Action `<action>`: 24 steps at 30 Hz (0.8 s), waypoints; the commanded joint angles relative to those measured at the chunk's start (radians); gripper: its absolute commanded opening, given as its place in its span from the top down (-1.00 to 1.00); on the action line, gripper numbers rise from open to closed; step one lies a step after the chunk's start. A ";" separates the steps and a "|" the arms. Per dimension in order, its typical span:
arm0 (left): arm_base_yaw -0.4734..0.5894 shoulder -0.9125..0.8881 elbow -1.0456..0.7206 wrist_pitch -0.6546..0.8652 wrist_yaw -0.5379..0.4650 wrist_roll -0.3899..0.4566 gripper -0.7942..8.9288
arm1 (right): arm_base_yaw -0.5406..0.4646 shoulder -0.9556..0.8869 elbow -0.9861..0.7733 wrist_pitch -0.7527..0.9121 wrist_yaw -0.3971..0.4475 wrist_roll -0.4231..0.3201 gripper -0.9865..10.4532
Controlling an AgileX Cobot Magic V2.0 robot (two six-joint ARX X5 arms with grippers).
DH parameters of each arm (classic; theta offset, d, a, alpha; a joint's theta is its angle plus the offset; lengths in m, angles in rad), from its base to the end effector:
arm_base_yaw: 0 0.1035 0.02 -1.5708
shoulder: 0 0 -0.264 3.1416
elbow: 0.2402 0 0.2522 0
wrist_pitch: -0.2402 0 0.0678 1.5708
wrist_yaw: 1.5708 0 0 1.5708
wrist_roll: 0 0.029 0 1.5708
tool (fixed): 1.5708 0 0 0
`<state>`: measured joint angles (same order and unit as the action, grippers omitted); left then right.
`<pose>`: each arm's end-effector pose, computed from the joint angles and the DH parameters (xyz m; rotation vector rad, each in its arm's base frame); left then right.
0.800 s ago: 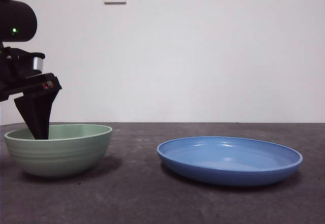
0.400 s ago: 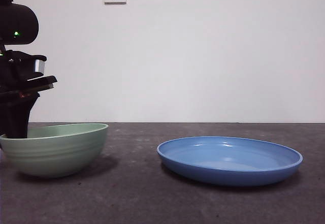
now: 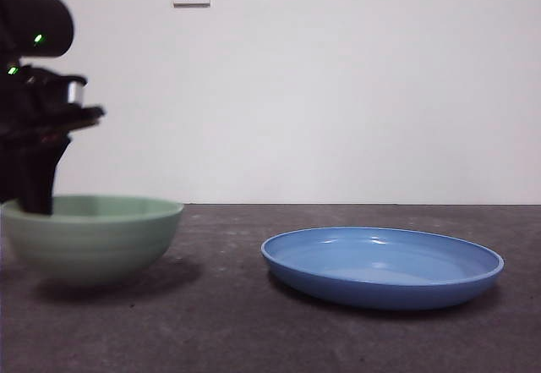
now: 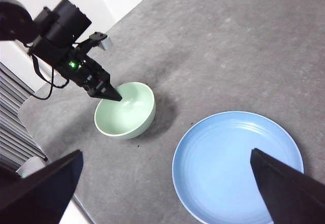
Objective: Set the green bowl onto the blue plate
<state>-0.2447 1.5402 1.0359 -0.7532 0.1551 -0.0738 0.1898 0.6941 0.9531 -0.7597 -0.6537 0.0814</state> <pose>0.2755 -0.0734 0.2098 -0.0063 1.2754 -0.2985 0.1127 0.0396 0.3495 0.1935 0.5355 0.8051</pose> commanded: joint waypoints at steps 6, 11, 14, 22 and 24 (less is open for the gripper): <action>-0.113 0.060 0.240 -0.113 0.002 -0.105 0.81 | 0.004 0.003 0.018 0.002 -0.002 -0.003 -0.13; -0.208 0.153 0.426 -0.148 0.002 -0.132 0.81 | 0.004 0.003 0.018 0.002 -0.002 -0.003 -0.13; -0.264 0.219 0.523 -0.151 0.002 -0.151 0.81 | 0.004 0.003 0.018 0.002 -0.002 -0.003 -0.13; -0.393 0.381 0.684 -0.137 0.002 -0.183 0.81 | 0.004 0.003 0.018 0.002 -0.001 -0.003 -0.13; -0.415 0.413 0.706 -0.132 0.002 -0.189 0.81 | 0.004 0.003 0.018 0.002 -0.001 -0.003 -0.13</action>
<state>-0.6491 1.9270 1.7073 -0.8886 0.1555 -0.2474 0.1898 0.6941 0.9531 -0.7601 -0.6537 0.0814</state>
